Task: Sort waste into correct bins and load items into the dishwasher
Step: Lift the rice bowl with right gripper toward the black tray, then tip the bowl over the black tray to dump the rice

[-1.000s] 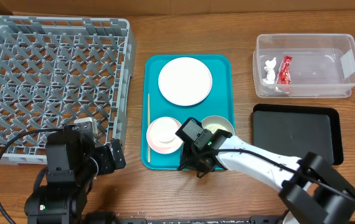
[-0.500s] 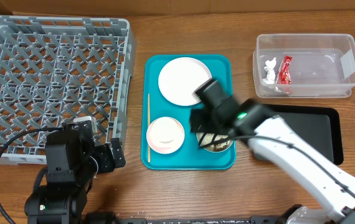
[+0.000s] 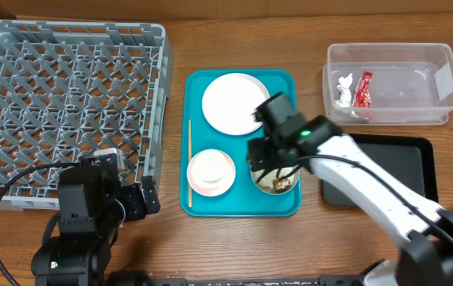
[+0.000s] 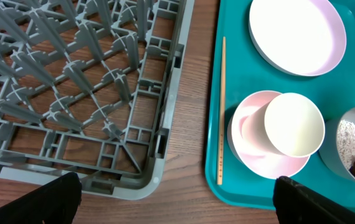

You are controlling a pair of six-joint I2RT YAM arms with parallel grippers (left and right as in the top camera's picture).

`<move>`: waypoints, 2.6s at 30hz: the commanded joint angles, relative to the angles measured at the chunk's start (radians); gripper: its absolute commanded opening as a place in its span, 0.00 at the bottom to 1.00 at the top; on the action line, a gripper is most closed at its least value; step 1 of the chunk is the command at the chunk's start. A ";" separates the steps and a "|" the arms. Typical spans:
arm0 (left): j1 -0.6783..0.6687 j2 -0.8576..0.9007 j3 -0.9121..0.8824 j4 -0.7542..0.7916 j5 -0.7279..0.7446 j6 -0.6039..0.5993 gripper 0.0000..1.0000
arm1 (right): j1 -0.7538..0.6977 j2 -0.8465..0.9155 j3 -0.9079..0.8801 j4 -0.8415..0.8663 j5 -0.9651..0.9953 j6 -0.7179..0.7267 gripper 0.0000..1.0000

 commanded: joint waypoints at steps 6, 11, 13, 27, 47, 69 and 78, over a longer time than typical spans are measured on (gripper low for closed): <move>-0.001 -0.002 0.023 0.003 0.001 -0.017 1.00 | 0.044 0.155 -0.010 0.064 0.190 0.158 0.50; -0.001 -0.002 0.023 0.003 0.001 -0.017 1.00 | 0.044 0.199 -0.010 0.096 0.182 0.176 0.35; -0.001 -0.002 0.023 0.003 0.001 -0.017 1.00 | 0.044 0.199 -0.010 0.097 0.182 0.180 0.27; -0.001 -0.002 0.023 0.003 0.001 -0.017 1.00 | 0.036 0.174 0.143 -0.101 0.198 0.180 0.04; -0.001 -0.002 0.023 0.005 0.000 -0.017 1.00 | -0.445 -0.016 0.215 -0.278 -0.196 -0.027 0.04; -0.001 -0.002 0.023 0.004 0.001 -0.018 1.00 | -1.136 -0.014 -0.189 -0.078 -1.059 -0.372 0.04; -0.001 -0.002 0.023 0.004 0.001 -0.018 1.00 | -1.260 -0.013 -0.245 -0.058 -1.317 -0.377 0.04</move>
